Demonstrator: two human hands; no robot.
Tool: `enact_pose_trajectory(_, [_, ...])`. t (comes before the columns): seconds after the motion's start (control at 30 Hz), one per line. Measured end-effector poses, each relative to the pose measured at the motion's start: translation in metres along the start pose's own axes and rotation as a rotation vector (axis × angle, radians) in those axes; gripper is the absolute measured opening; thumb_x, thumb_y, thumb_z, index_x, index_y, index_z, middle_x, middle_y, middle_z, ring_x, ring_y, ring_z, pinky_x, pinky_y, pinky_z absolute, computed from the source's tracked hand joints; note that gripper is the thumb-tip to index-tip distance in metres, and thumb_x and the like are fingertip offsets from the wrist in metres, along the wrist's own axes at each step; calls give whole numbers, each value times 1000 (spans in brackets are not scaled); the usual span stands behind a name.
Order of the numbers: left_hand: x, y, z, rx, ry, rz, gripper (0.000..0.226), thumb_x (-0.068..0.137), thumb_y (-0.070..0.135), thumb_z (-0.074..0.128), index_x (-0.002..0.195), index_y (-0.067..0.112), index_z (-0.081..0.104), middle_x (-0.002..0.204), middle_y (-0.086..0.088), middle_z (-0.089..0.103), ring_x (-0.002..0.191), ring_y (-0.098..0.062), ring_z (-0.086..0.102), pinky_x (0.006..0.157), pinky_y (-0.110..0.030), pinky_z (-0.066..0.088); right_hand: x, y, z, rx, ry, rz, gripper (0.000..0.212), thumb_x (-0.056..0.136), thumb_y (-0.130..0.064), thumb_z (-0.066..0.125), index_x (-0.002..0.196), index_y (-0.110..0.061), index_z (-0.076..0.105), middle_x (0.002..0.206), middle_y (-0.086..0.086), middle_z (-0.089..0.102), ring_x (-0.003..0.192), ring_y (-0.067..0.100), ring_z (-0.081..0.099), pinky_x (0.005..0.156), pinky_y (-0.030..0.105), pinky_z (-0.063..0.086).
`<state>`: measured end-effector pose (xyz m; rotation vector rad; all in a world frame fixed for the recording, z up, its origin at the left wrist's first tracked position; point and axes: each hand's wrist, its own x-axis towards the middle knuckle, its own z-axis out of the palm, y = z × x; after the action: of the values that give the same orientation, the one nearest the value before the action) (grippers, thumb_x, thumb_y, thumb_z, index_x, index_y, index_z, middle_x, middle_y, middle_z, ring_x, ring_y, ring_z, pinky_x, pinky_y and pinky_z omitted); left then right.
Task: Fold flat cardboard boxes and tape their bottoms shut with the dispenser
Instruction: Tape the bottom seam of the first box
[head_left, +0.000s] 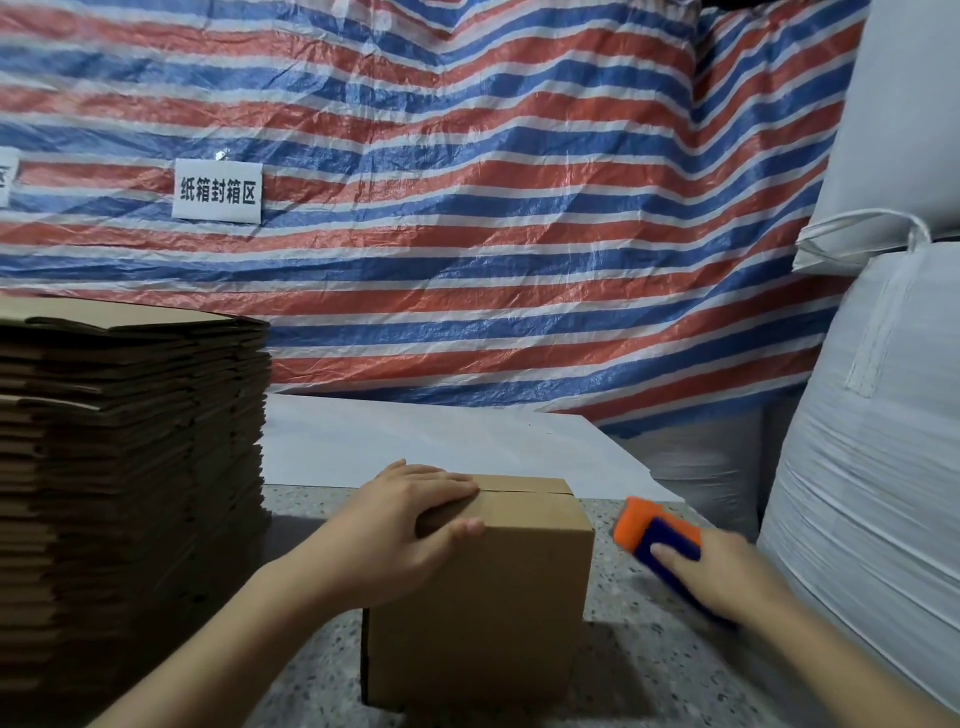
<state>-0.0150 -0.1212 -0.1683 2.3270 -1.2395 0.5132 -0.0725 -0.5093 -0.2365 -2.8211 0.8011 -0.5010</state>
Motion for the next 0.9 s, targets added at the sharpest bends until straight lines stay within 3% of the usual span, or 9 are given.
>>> enact_pose_trajectory(0.1, [0, -2, 0, -7, -1, -9, 56, 93, 63, 44, 141, 35, 51, 140, 20, 52, 121, 13, 33, 92, 2, 16, 13, -35, -52, 497, 46, 54, 56, 91, -62, 60, 74, -10, 69, 63, 5, 71, 62, 25, 68, 54, 31, 48])
enact_pose_trajectory(0.2, [1, -1, 0, -5, -8, -14, 57, 93, 64, 44, 141, 36, 51, 139, 21, 53, 115, 17, 31, 91, 3, 18, 17, -80, -115, 953, -3, 41, 54, 90, -60, 63, 86, -6, 69, 66, 7, 74, 58, 22, 71, 54, 30, 52])
enact_pose_trajectory(0.27, [2, -1, 0, -13, -14, -20, 56, 93, 64, 45, 141, 36, 51, 139, 22, 52, 117, 17, 32, 93, 1, 20, 14, -109, -146, 1197, -142, -61, 49, 93, -59, 59, 91, -11, 70, 71, 6, 74, 58, 19, 69, 60, 32, 53])
enact_pose_trajectory(0.33, [2, -1, 1, -22, -24, -35, 56, 93, 64, 45, 142, 37, 50, 141, 23, 51, 126, 9, 36, 102, -9, 25, 7, -135, -163, 1348, -312, -141, 46, 96, -57, 55, 95, -13, 70, 69, 7, 68, 55, 17, 66, 53, 31, 55])
enact_pose_trajectory(0.47, [3, 1, -3, -40, -55, -82, 56, 92, 66, 46, 141, 38, 51, 141, 23, 51, 130, 2, 40, 110, -25, 35, -10, -169, -167, 1191, -519, -195, 55, 80, -66, 64, 93, -14, 74, 73, 9, 68, 57, 18, 64, 54, 29, 56])
enact_pose_trajectory(0.6, [3, 4, -6, -69, -61, -98, 44, 101, 51, 38, 139, 36, 53, 140, 22, 52, 127, 5, 39, 103, -16, 28, -15, -188, -167, 895, -582, -178, 80, 50, -72, 72, 99, -9, 67, 71, 9, 70, 53, 17, 64, 50, 26, 53])
enact_pose_trajectory(0.73, [6, 1, -10, -385, -63, -262, 37, 106, 37, 28, 129, 35, 57, 131, 13, 58, 118, 0, 49, 103, -24, 38, -9, -203, -173, 713, -615, -264, 83, 48, -72, 75, 105, -13, 67, 77, 8, 73, 56, 17, 66, 52, 26, 54])
enact_pose_trajectory(0.8, [7, -1, -12, -615, 46, -311, 34, 106, 35, 28, 117, 30, 60, 122, 10, 63, 114, -2, 56, 103, -30, 43, -7, -209, -173, 667, -638, -296, 82, 49, -71, 75, 106, -13, 67, 80, 8, 74, 58, 17, 67, 52, 26, 54])
enact_pose_trajectory(0.9, [13, -3, -18, -810, 391, -391, 44, 104, 37, 27, 95, 22, 68, 103, 4, 73, 103, -9, 66, 94, -32, 49, -4, -211, -171, 639, -643, -306, 84, 50, -71, 75, 109, -12, 67, 83, 10, 75, 59, 17, 66, 53, 27, 54])
